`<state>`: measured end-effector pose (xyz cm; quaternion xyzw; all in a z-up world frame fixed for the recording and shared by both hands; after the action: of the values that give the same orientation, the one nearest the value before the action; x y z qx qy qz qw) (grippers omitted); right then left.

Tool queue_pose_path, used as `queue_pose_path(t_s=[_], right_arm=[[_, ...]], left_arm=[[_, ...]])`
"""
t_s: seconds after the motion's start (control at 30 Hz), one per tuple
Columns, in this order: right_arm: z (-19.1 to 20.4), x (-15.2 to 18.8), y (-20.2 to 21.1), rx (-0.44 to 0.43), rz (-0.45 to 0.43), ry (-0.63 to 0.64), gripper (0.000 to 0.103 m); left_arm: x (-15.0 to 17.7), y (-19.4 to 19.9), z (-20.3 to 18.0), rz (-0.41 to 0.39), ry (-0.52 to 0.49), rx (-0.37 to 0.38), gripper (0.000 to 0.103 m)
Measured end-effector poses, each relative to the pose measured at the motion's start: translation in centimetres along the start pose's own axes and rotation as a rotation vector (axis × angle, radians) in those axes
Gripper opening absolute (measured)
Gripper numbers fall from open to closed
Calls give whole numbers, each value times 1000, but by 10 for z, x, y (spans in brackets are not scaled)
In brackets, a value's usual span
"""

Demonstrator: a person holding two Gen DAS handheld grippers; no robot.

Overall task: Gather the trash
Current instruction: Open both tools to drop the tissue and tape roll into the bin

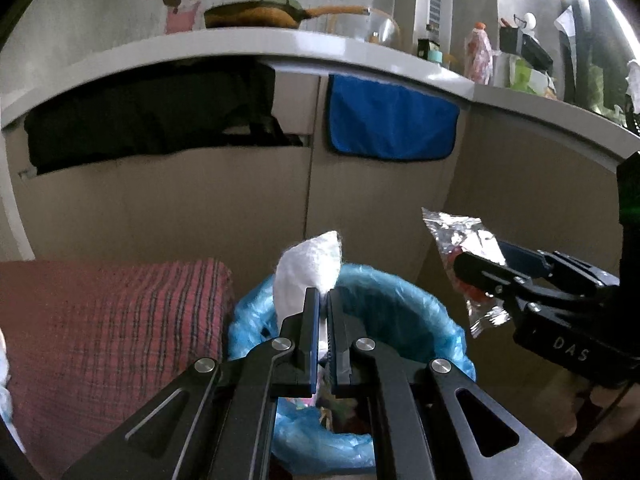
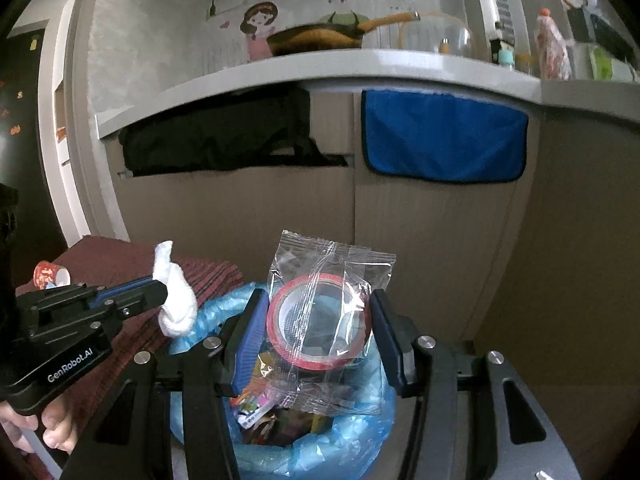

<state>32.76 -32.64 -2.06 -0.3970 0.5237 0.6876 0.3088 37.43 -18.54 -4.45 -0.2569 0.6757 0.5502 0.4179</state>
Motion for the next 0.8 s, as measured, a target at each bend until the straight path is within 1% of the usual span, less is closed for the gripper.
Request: queue_pose_path(t_s=[0.17,0.57,0.63,0.67,0.7,0.73,0.8], right_arm=[[-2,11,-14,-9,38,-3,48],[-11,22,-43,-26,95,-36,48],[-12,23,-45,-26,99,-40,49],[-13,23,-47,-29,101,-44,49],[-13,24,-48,-36,106,-52,50],[-15,24,-50,-42,116,-67,50],[-18,26,-53,-64,143,-101,51]], left_arm=[[5,-12,-2,35,-3,10,4],[14,-37,4,95,21,23,4],[15,-40,4,99,35,33,7],[15,-43,5,108,45,38,9],[15,-44,6,116,49,39,20],[15,-46,6,123,53,42,35],[15,-48,8,136,68,67,46]])
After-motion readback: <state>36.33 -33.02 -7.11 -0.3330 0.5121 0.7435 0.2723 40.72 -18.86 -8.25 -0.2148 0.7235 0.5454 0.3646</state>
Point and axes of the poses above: each gripper's, at about its wrist camera, not at the fingertips, and y roughly against the way its jaws point, z to its left, x to its underside, the point moved 3 cm from there along -y, roughly the way its jaws point, and after that the axes turned 10 degrees about -x, right-handed, at the moved point
